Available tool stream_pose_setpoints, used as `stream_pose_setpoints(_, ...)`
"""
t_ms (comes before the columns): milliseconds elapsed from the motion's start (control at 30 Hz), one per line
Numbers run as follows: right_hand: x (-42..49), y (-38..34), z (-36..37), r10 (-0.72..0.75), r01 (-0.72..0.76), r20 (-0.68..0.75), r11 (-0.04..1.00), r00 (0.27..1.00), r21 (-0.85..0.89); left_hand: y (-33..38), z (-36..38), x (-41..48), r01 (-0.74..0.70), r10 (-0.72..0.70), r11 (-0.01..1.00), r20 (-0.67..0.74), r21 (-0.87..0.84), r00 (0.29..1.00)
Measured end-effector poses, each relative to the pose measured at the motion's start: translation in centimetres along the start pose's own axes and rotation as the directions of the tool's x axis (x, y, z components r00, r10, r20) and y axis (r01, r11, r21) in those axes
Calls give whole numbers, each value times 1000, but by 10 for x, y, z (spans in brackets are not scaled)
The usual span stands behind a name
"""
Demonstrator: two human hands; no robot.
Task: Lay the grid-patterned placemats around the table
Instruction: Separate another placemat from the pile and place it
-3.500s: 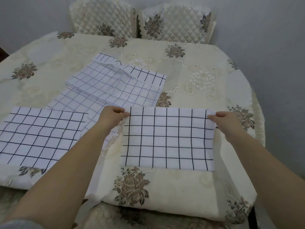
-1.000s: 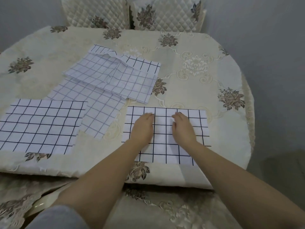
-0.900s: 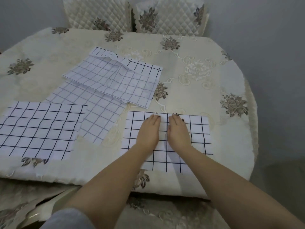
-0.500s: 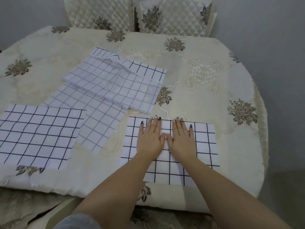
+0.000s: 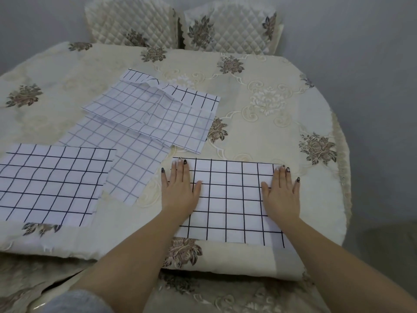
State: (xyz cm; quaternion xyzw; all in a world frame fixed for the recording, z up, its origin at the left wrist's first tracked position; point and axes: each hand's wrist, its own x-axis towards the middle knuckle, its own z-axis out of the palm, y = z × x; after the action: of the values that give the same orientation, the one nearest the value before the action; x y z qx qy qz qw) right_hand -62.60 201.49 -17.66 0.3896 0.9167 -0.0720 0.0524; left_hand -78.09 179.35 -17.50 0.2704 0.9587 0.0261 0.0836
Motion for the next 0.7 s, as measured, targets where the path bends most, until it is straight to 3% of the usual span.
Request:
stream_pose_setpoints(133, -28, -43, 0, -169, 175, -109, 983, 980, 46, 32, -4, -28, -137, 131, 988, -79, -72, 988)
stream_pose_setpoints(233, -56, -79, 9, -277, 280, -54, 958, 959, 62, 54, 1, -46, -200, 197, 975, -44, -99, 979)
stream_pose_setpoints(367, -78, -90, 25, -270, 269, -4, 962, 963, 50, 57, 12, -62, -182, 186, 976, 27, -120, 982)
stream_pose_setpoints(700, -81, -46, 24, -211, 211, 6, 977, 977, 2, 21, 22, -67, -123, 123, 991, 5, -51, 992)
